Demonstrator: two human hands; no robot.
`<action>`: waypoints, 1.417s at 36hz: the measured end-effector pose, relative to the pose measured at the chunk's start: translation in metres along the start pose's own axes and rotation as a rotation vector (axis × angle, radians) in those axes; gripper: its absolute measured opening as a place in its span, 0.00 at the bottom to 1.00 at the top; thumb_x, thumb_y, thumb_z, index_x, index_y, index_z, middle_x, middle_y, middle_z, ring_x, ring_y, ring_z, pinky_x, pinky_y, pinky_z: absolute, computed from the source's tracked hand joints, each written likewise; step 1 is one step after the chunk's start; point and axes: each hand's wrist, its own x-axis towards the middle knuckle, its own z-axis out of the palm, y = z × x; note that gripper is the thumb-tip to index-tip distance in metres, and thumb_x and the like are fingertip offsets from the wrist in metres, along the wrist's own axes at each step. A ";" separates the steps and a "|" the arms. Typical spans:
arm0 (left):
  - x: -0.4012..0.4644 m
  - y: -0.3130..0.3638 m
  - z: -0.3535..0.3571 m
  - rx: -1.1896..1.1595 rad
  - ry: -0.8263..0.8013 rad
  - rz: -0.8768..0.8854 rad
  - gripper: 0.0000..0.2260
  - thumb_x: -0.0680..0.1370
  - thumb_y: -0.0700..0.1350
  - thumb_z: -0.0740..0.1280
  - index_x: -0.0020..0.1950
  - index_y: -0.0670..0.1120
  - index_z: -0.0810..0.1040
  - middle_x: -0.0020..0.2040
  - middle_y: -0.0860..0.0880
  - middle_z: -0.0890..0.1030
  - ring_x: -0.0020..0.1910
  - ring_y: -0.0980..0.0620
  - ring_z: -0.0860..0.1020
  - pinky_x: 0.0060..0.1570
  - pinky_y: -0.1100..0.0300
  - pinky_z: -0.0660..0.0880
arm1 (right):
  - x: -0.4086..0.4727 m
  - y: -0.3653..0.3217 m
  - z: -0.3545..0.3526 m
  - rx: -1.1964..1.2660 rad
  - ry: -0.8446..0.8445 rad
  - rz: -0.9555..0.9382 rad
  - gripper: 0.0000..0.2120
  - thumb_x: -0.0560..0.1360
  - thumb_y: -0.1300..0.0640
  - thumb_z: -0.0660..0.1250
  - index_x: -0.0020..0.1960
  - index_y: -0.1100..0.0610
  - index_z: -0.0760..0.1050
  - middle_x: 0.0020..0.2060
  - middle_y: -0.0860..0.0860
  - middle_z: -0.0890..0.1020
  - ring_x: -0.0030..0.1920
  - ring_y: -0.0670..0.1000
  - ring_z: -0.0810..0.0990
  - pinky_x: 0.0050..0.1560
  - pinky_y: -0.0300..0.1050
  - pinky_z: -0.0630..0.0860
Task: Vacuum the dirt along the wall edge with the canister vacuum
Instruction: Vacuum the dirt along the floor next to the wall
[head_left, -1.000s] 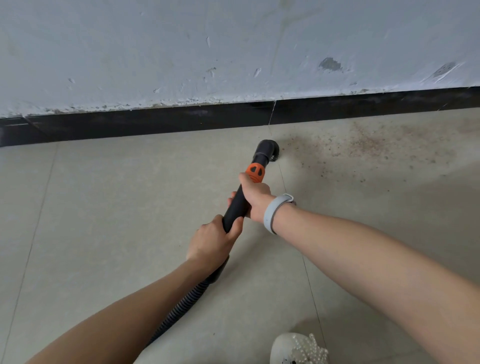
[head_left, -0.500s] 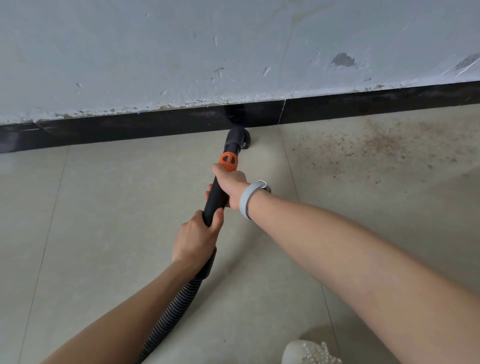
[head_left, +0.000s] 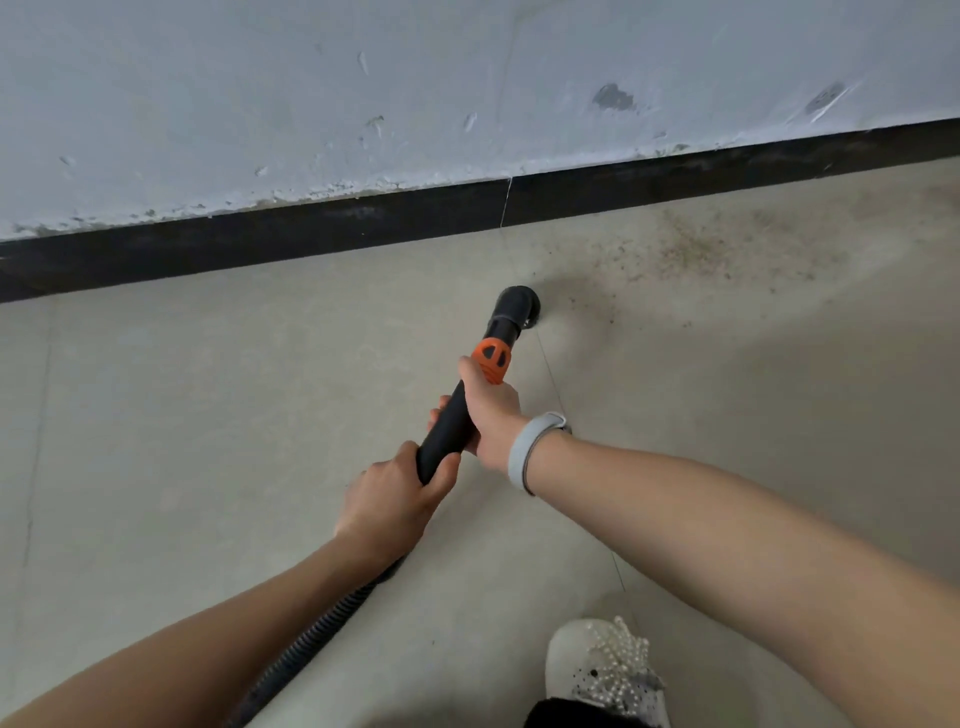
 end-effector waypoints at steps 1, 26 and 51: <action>-0.004 -0.004 -0.003 0.050 -0.008 0.027 0.19 0.75 0.65 0.53 0.39 0.51 0.65 0.31 0.51 0.77 0.30 0.51 0.76 0.29 0.57 0.66 | -0.006 0.007 -0.001 0.033 0.003 0.006 0.12 0.77 0.51 0.66 0.48 0.59 0.69 0.34 0.56 0.78 0.31 0.55 0.79 0.45 0.52 0.82; -0.010 0.002 -0.050 0.404 -0.206 0.204 0.17 0.77 0.66 0.54 0.45 0.53 0.67 0.33 0.55 0.72 0.34 0.52 0.73 0.31 0.58 0.63 | -0.059 0.024 -0.011 0.424 0.121 0.063 0.13 0.79 0.49 0.65 0.49 0.59 0.68 0.39 0.57 0.78 0.36 0.55 0.80 0.37 0.49 0.79; -0.002 0.190 0.011 -0.096 0.140 -0.461 0.19 0.78 0.62 0.58 0.41 0.47 0.73 0.32 0.52 0.81 0.33 0.52 0.80 0.40 0.54 0.78 | -0.002 -0.133 -0.095 -0.250 -0.312 0.218 0.12 0.79 0.51 0.63 0.44 0.59 0.68 0.36 0.56 0.78 0.35 0.54 0.79 0.43 0.49 0.82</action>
